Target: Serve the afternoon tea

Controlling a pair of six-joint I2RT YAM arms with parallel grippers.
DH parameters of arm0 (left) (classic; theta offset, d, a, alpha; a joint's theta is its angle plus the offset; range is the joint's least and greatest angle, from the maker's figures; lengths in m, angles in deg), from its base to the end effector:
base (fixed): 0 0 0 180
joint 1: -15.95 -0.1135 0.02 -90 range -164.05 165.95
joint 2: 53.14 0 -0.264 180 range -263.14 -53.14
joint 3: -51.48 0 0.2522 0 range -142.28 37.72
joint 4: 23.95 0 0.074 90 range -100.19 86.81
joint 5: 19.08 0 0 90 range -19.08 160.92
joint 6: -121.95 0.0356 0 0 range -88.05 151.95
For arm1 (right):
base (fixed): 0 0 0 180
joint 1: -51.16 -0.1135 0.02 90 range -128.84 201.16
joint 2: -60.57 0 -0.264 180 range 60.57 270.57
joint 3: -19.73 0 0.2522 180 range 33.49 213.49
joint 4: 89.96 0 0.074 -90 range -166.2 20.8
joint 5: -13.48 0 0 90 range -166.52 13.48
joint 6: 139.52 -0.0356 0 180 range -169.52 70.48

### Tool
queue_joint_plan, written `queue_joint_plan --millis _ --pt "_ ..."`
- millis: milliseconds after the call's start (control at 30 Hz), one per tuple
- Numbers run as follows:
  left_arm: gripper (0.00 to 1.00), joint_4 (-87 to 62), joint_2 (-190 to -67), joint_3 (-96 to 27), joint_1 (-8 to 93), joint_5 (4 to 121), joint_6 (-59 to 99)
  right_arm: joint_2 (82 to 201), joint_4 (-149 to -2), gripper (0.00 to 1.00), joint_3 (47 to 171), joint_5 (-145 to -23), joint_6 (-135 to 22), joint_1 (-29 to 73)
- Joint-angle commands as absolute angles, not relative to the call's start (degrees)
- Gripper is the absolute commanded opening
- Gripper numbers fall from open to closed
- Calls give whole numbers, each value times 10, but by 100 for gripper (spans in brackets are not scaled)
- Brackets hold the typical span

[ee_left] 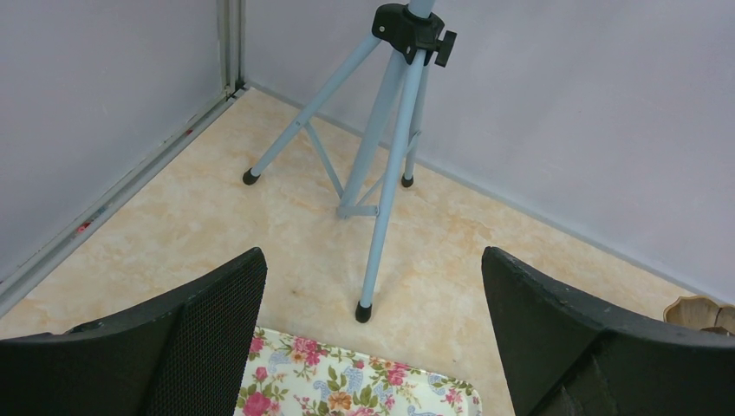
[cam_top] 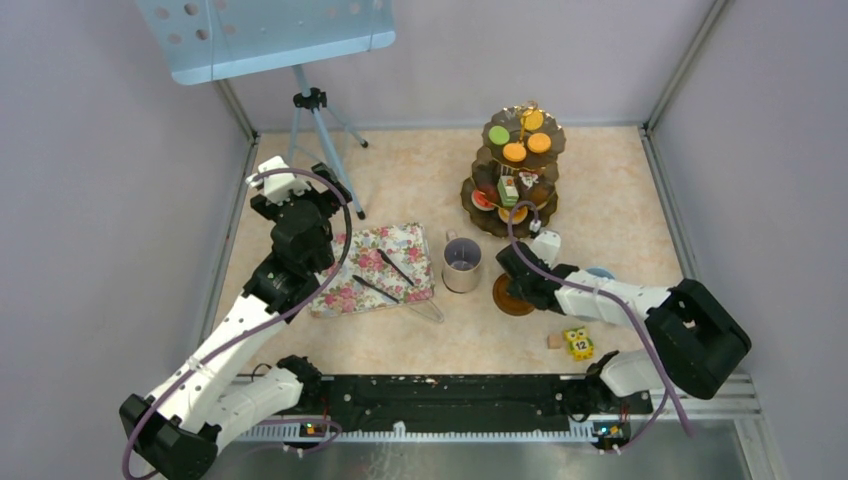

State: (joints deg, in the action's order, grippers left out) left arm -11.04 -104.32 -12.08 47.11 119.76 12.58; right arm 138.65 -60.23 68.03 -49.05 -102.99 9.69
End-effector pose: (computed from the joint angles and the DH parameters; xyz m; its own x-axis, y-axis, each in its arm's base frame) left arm 0.1835 -0.0797 0.3724 0.0933 -0.3115 -0.9457 -0.2891 0.9004 -0.3251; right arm 0.1892 0.1453 0.1556 -0.7156 0.3191 -0.6214 0.2735 0.9465 0.1711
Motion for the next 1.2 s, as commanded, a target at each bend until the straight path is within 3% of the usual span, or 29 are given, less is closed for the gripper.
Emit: queue_joint_plan --millis 0,100,167,333,467,567,700,1067,1167 --pt "99 -126 -1046 -129 472 1196 129 1402 -617 12 677 -494 -994 106" --pt "99 -127 -1046 -128 472 1199 130 1369 -581 12 707 -504 -964 106" --pt "99 -127 -1046 -129 472 1199 130 1321 -543 17 730 -499 -936 105" --pt "99 -127 -1048 -129 472 1193 129 1149 -479 60 742 -437 -868 105" --pt "99 -127 -1048 -129 472 1192 129 1098 -360 77 756 -268 -981 114" --pt "99 -127 -1043 -128 472 1194 129 1143 -184 80 809 -237 -1188 154" --pt "99 -127 -1040 -129 472 1187 127 1216 -137 81 840 -296 -1267 221" --pt "99 -127 -1034 -128 472 1190 128 1298 -200 76 841 -427 -1375 346" --pt "99 -127 -1034 -129 472 1189 128 1311 -211 85 860 -437 -1386 357"
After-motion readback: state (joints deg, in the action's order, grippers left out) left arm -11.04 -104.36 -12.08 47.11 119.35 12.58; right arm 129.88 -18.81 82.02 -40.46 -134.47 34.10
